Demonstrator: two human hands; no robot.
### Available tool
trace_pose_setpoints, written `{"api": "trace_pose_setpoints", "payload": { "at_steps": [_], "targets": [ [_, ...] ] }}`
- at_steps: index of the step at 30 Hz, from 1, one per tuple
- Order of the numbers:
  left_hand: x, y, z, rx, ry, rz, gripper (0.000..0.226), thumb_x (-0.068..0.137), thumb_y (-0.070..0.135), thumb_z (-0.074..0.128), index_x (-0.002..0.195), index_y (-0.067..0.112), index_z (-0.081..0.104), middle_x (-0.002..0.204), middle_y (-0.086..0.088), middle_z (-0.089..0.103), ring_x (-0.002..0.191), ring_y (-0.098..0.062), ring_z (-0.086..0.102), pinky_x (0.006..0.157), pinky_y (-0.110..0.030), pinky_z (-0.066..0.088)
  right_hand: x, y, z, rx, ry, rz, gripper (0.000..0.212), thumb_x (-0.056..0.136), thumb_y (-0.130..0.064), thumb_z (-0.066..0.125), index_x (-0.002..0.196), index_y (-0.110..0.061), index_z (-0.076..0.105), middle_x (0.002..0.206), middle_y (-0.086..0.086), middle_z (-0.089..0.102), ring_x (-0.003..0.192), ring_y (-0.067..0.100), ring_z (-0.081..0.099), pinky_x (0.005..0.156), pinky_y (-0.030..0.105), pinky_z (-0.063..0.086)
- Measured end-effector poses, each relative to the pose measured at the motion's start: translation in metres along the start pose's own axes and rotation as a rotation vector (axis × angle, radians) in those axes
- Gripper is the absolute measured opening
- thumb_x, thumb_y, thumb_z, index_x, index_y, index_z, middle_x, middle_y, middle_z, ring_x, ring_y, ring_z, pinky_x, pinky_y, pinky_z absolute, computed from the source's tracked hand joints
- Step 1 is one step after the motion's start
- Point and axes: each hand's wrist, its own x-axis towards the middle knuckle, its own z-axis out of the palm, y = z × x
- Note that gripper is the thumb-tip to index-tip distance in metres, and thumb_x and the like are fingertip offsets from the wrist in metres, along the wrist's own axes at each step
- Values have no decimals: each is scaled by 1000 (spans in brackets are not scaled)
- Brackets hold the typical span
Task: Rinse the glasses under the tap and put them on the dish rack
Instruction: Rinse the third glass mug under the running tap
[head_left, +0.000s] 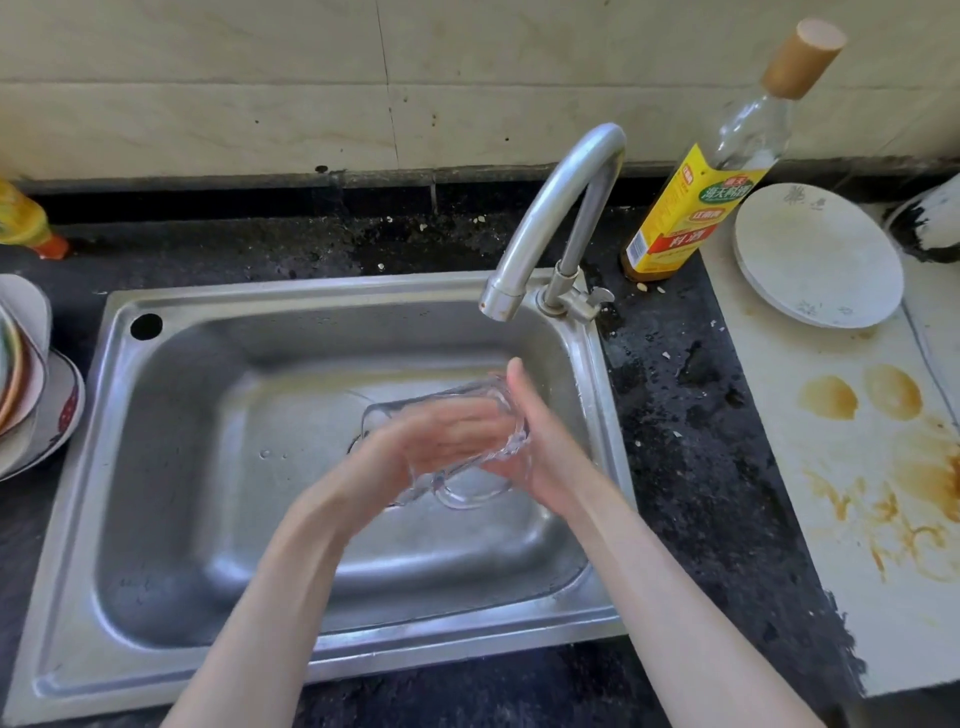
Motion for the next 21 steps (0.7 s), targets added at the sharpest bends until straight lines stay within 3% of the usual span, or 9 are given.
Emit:
{"api": "trace_pose_setpoints", "payload": {
  "at_steps": [2, 4, 5, 7, 9, 12, 17, 19, 21],
  "targets": [
    [8, 3, 2, 230, -49, -36, 29, 88, 16, 49, 89, 36, 70, 86, 24, 69, 85, 12, 62, 76, -8, 47, 1, 6, 3, -19, 36, 111, 60, 78, -67, 48, 96, -12, 65, 86, 6, 68, 78, 16, 65, 74, 27, 53],
    [3, 4, 5, 259, -32, -15, 35, 66, 22, 61, 93, 42, 69, 105, 25, 66, 99, 11, 59, 84, -8, 45, 3, 13, 3, 28, 124, 93, 46, 85, -53, 54, 93, -9, 65, 83, 7, 68, 68, 14, 64, 60, 22, 53],
    [-3, 0, 2, 145, -11, 15, 43, 60, 17, 62, 99, 34, 68, 118, 14, 64, 103, 3, 61, 87, -14, 47, 5, 16, 2, 36, 169, 37, 44, 85, -47, 58, 98, -5, 64, 91, 12, 68, 71, 17, 64, 61, 24, 52],
    [-11, -8, -4, -383, 1, 30, 55, 50, 8, 71, 105, 5, 70, 127, -17, 58, 110, -23, 62, 96, -34, 49, 5, 15, 1, 86, 203, -114, 41, 81, -38, 65, 104, -4, 61, 100, 16, 65, 77, 21, 62, 67, 30, 49],
    [-17, -11, -5, -871, -98, -31, 72, 54, 7, 71, 117, -21, 50, 134, -37, 41, 125, -46, 44, 109, -49, 32, 3, 10, 2, 56, 181, -225, 38, 78, -31, 65, 110, -10, 62, 95, 6, 65, 80, 17, 62, 70, 30, 47],
    [-21, -5, 4, -1058, -244, -35, 77, 71, 8, 52, 135, -22, 21, 144, -38, 20, 137, -49, 19, 116, -48, 12, 0, 3, 3, 12, 128, -324, 30, 81, -26, 59, 109, -20, 65, 94, -4, 65, 86, 13, 61, 77, 29, 47],
    [-24, 2, 2, -780, -369, 132, 86, 63, 6, 49, 142, -10, 19, 150, -28, 20, 140, -36, 22, 117, -38, 17, -4, -8, 11, 69, -13, -337, 30, 83, -31, 50, 107, -23, 65, 103, -2, 66, 101, 13, 60, 89, 30, 48],
    [-25, 8, -1, -310, -310, 236, 87, 61, 13, 55, 141, -6, 28, 146, -24, 33, 137, -29, 33, 113, -35, 27, -4, -10, 9, 59, -49, -250, 28, 86, -39, 52, 107, -28, 66, 113, 1, 65, 110, 17, 59, 92, 35, 49],
    [-21, 13, -5, 173, -190, 265, 81, 55, 11, 54, 134, 3, 43, 138, -12, 48, 131, -19, 43, 107, -24, 36, -4, -9, 9, 54, -44, -101, 49, 80, -55, 62, 122, -30, 59, 126, 5, 60, 116, 23, 57, 97, 43, 48]
  ]
}}
